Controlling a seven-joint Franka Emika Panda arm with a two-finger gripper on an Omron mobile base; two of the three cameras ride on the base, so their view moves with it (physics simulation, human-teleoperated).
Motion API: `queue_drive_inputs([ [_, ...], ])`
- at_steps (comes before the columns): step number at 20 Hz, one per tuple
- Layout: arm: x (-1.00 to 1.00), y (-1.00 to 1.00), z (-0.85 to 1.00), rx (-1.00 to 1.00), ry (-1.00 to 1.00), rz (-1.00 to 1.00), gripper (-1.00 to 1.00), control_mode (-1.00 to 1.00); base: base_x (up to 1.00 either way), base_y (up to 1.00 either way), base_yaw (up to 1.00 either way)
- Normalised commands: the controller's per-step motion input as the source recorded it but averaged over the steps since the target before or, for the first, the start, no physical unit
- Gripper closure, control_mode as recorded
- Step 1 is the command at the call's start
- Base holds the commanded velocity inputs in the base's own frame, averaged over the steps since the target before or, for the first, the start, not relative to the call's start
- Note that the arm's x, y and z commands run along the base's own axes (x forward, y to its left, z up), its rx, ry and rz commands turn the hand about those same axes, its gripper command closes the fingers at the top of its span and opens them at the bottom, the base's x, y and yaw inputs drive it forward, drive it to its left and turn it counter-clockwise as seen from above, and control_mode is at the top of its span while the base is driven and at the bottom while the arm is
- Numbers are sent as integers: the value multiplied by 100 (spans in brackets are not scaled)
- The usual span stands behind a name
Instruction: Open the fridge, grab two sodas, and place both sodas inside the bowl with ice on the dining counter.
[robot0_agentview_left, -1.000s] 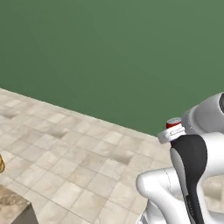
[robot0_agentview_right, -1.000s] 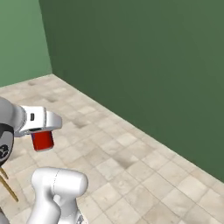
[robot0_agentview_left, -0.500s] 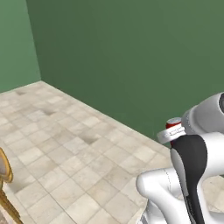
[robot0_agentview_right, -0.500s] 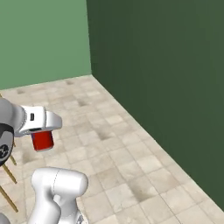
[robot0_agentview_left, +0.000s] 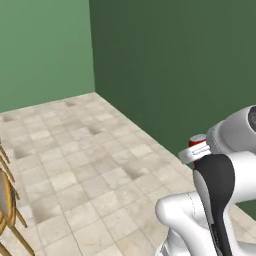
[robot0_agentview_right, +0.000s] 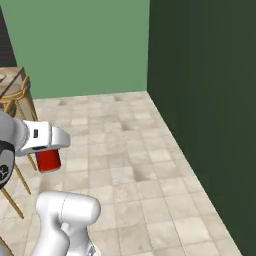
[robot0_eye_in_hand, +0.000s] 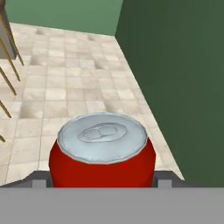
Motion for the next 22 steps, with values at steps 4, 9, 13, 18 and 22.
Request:
queue_drive_inputs([
  [4,0,0,0,0,0,0,100,100,90,-44,44],
  [9,0,0,0,0,0,0,100,100,93,-41,44],
  [13,0,0,0,0,0,0,100,100,97,-38,45],
  [18,0,0,0,0,0,0,100,100,95,-40,45],
  [22,0,0,0,0,0,0,100,100,97,-37,45],
])
